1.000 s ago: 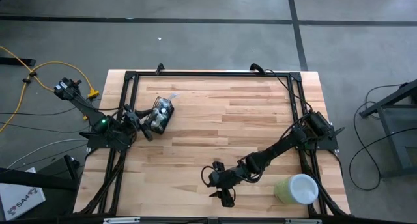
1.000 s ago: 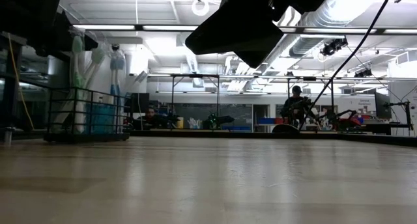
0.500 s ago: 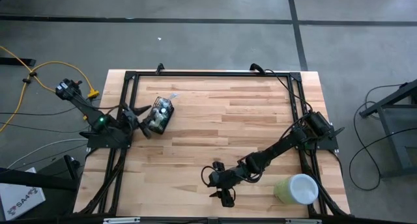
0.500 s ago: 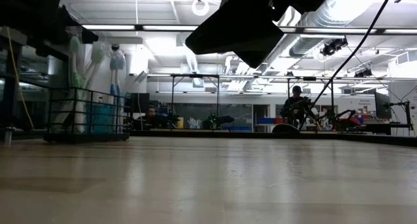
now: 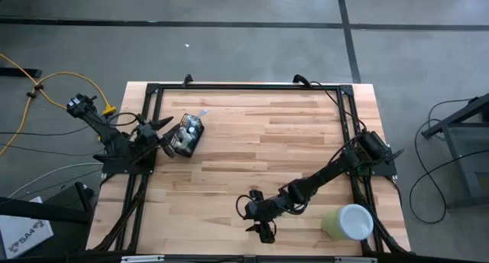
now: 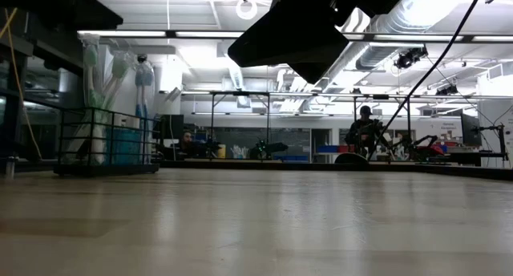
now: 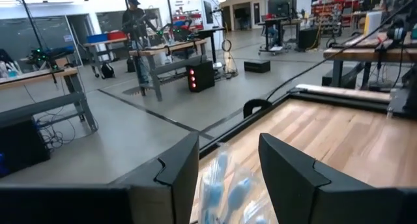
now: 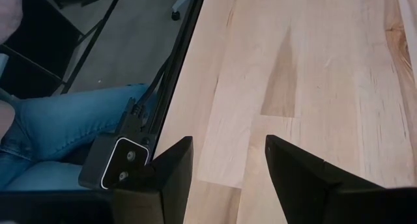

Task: Pick & Place toothbrushing station
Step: Return to Home Position

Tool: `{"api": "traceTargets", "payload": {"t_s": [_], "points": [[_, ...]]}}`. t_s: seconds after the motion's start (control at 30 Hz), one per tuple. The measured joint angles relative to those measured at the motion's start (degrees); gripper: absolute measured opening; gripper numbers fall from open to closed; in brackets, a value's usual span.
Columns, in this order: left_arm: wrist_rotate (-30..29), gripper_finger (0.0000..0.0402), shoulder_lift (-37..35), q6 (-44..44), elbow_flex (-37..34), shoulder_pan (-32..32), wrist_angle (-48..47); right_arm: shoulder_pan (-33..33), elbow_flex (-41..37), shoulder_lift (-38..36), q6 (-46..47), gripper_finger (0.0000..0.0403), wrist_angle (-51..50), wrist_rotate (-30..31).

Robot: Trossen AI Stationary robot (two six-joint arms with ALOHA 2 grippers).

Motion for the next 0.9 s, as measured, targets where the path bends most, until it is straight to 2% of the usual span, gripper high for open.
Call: {"api": "traceTargets", "payload": {"t_s": [0.13, 0.3, 0.73, 0.9], "points": [[2.4, 0.0155, 0.0, 5.5, 0.0, 0.0, 7.4, 0.0, 0.0, 0.0, 0.0, 0.0184, 0.0, 0.1], [8.6, 0.0154, 0.0, 8.8, 0.0, 0.0, 14.0, -0.5, 0.0, 0.0, -0.4, 0.0184, 0.7, 0.2], [33.1, 0.0154, 0.1, 3.3, 0.0, 0.0, 19.9, -1.9, 0.0, 0.0, -0.5, 0.0184, 5.0, 0.2], [38.2, 0.0154, 0.3, 3.0, 0.0, 0.0, 24.3, -2.1, 0.0, 0.0, -0.5, 0.0184, 6.3, 0.2]]}}
